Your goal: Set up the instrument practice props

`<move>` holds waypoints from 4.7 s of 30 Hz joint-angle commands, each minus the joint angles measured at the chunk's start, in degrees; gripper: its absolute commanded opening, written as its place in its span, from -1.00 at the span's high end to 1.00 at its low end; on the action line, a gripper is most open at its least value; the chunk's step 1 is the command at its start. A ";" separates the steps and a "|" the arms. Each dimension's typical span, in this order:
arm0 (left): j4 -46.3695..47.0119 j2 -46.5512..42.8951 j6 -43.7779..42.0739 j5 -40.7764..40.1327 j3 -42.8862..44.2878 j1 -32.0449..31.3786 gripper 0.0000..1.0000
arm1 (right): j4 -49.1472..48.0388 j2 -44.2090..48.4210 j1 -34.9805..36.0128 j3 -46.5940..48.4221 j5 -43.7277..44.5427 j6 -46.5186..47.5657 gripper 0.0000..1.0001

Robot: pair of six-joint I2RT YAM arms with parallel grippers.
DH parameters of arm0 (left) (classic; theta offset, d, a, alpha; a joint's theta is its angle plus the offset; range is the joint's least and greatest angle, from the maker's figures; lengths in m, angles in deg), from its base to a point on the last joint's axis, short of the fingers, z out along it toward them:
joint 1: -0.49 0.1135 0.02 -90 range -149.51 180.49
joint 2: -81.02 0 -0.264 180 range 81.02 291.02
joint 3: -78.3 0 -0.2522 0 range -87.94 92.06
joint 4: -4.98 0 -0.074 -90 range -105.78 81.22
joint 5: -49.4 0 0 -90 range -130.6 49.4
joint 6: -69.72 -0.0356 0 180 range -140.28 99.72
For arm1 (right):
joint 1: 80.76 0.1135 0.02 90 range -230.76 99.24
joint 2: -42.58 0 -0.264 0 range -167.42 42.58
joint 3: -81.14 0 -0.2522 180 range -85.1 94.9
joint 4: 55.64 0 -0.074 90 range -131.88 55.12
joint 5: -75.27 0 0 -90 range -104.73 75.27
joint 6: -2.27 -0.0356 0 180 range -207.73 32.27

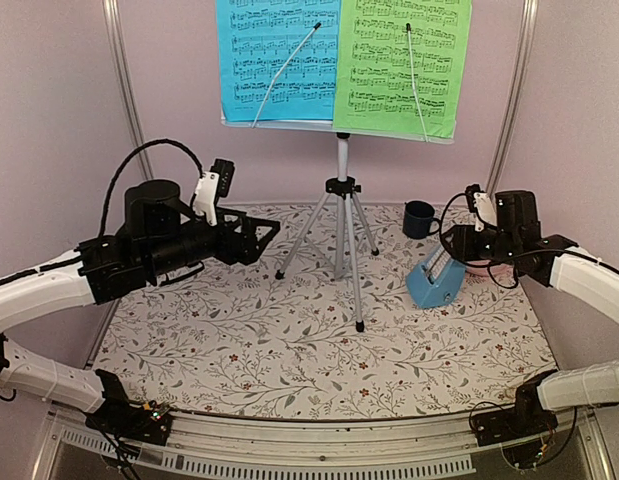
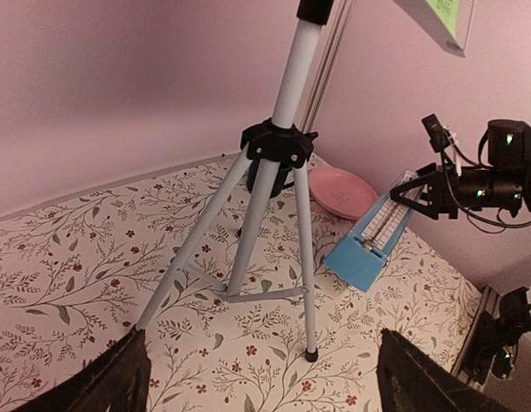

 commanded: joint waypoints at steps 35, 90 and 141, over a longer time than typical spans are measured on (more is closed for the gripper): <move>41.84 15.87 -31.38 27.08 -30.32 -14.22 -0.60 | -13.98 9.61 27.40 -7.13 -43.27 23.40 0.36; 44.95 26.33 -43.92 23.14 -25.34 -16.96 -0.65 | 1.10 4.82 48.15 6.17 -29.57 48.09 0.58; 44.81 -2.94 -11.47 -7.99 -42.18 -9.75 -0.74 | -25.56 -27.00 48.37 15.94 20.39 1.43 0.69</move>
